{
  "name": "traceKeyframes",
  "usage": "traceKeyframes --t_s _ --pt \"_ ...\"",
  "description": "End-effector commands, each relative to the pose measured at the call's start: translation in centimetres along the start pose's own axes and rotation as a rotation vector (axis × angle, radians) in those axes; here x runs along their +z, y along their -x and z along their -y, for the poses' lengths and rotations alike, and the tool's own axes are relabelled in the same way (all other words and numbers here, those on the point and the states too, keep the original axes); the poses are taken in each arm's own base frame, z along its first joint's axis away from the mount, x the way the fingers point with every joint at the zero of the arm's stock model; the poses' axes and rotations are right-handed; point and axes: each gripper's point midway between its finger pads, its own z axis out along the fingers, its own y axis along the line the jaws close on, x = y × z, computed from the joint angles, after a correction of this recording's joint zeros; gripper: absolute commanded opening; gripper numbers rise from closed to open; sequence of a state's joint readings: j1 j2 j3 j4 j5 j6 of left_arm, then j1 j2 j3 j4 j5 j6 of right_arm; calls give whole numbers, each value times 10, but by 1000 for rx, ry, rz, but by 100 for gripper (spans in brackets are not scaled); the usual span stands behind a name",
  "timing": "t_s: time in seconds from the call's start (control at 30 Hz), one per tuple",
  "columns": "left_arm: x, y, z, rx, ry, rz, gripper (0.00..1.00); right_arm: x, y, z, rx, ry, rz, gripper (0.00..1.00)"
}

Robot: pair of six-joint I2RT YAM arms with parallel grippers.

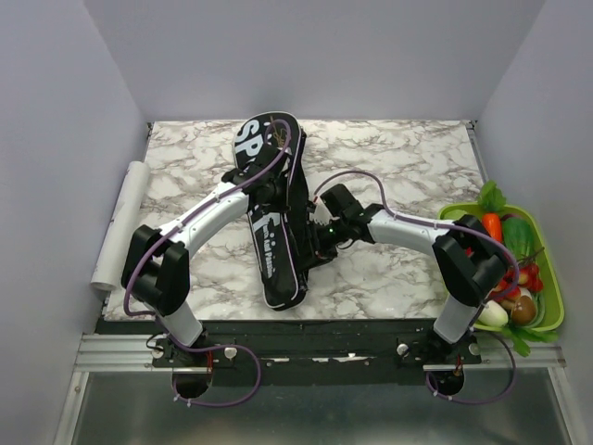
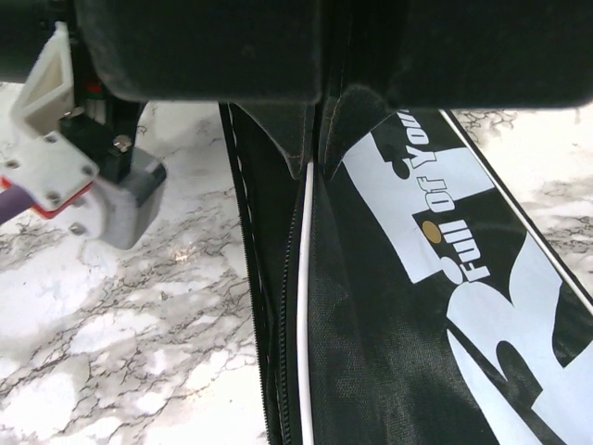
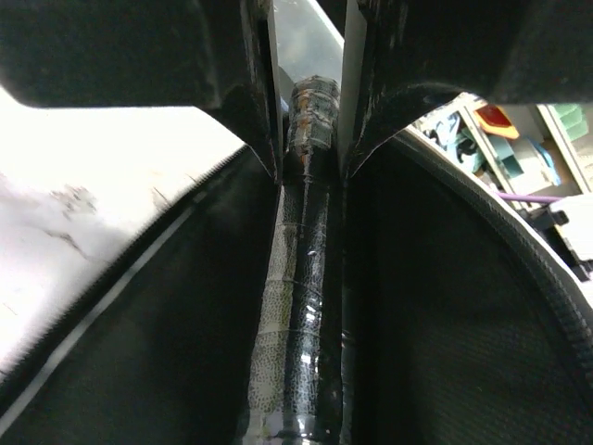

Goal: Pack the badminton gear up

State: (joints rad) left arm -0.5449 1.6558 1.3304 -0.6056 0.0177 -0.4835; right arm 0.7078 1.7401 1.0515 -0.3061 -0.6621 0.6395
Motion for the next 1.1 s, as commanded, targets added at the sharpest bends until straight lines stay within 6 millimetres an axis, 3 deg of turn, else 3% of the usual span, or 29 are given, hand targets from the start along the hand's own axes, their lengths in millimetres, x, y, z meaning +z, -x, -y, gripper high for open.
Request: traceKeyframes --t_s 0.0,0.23,0.4,0.5,0.53,0.6,0.67,0.73,0.87,0.93,1.0,1.07 --pt "-5 18 19 -9 -75 47 0 7 26 -27 -7 78 45 31" --pt "-3 17 27 -38 -124 49 0 30 41 -33 16 112 40 24" --pt "-1 18 36 -49 -166 51 0 43 39 -44 -17 129 18 23" --pt "-1 18 34 -47 -162 52 0 39 37 -44 -24 126 26 30" --pt "-1 18 34 -46 -161 52 0 37 36 -41 -21 114 25 39" --pt "-1 14 30 -33 -150 45 0 34 38 -34 -39 67 45 46" --pt "-2 11 26 -25 -138 43 0 22 37 -29 -39 6 53 55" --pt "-3 3 23 -14 -133 36 0 6 40 -11 -38 -96 90 64" --pt "-4 -15 18 7 -140 18 0 -34 53 36 32 -238 210 71" --pt "-4 -26 17 38 -142 8 0 -63 71 65 95 -286 300 73" --pt "-4 -40 25 76 -172 -9 0 -89 94 79 111 -318 385 73" --pt "-4 -47 34 128 -204 -10 0 -103 112 85 111 -335 431 74"
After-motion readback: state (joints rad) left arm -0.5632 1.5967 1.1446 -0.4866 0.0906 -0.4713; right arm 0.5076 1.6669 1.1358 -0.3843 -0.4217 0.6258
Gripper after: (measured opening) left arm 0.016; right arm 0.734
